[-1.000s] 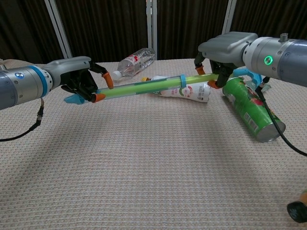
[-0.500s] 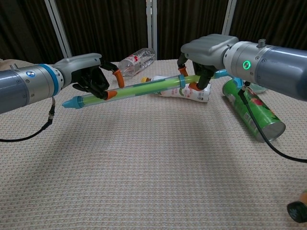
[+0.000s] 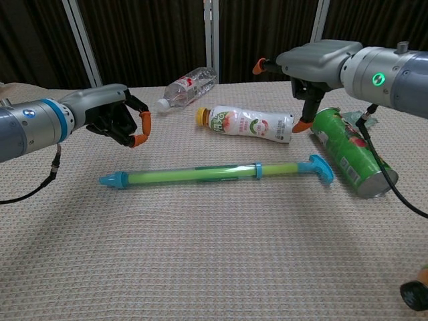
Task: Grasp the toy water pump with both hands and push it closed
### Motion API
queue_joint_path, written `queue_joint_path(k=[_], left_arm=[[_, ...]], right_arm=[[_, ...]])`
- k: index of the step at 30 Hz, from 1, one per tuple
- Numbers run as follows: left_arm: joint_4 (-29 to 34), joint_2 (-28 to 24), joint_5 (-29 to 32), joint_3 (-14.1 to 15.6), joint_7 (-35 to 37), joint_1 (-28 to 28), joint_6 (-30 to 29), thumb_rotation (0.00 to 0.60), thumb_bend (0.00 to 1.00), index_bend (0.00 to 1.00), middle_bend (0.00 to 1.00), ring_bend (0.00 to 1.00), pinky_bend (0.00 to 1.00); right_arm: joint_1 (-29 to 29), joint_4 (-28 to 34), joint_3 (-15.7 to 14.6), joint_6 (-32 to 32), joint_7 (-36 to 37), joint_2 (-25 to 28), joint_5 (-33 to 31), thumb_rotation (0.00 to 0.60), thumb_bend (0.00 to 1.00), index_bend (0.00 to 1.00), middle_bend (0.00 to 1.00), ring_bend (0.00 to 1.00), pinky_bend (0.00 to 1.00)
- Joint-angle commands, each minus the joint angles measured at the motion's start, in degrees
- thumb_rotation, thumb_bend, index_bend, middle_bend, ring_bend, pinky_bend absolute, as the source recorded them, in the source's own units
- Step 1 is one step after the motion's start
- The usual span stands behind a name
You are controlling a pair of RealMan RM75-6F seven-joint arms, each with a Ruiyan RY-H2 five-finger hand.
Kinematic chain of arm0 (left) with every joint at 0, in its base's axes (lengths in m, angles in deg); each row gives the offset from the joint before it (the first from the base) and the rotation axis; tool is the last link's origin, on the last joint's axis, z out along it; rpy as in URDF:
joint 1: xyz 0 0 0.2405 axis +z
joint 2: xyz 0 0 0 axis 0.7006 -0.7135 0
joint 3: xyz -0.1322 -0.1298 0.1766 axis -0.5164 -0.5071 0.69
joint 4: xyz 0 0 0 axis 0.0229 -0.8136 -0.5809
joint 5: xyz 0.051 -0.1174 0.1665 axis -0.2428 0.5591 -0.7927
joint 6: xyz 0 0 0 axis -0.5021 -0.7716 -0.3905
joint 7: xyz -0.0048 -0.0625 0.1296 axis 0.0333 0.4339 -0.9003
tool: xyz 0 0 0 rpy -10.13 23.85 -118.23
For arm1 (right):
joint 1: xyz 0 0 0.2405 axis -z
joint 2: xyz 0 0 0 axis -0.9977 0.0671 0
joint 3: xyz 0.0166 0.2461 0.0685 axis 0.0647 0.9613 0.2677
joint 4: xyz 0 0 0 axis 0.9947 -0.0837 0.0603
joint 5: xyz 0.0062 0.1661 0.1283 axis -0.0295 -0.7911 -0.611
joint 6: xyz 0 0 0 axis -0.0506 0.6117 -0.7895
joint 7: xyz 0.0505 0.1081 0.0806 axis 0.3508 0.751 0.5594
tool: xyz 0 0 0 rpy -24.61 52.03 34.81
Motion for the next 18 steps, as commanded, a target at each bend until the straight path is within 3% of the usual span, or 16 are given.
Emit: queue_joint_path(k=[1,3,11,14,18], left_arm=[[-0.19,-0.74,0.24,0.93,-0.25,0.54,0.55,0.600,0.37,0.08,0.88,0.83,1.00],[0.36,-1.49,-0.54,1.05,1.06,1.61,-0.30,0.600,0.30,0.00,0.86,0.83,1.00],[5.37,-8.91,-8.75,2.59,4.37,8.39,-10.07,0.600,0.28,0.00,0.77,0.74,0.97],[7.27,-12.16,-12.26,3.76,4.59,11.92,-15.67,0.600,0.28,0.00,0.70,0.68,0.88],[9.54,-15.56,-16.16,5.30,4.92,15.94,-21.80,0.600,0.26,0.00,0.51,0.50,0.62]], right_arm=[[1.64,2.32,-0.75,0.85,0.88,3.06,1.12,0.600,0.00,0.00,1.00,1.00,1.00],[3.19,4.13,-1.43,1.79,1.78,5.76,2.16,0.600,0.00,0.00,1.00,1.00,1.00],[11.34,10.76,-3.99,6.66,10.44,18.40,10.52,0.600,0.00,0.00,1.00,1.00,1.00],[15.59,10.82,-5.74,9.37,16.22,22.57,15.86,0.600,0.00,0.00,0.99,1.00,1.00],[20.73,9.09,-7.94,13.57,23.81,25.68,22.38,0.600,0.00,0.00,0.93,0.97,1.00]])
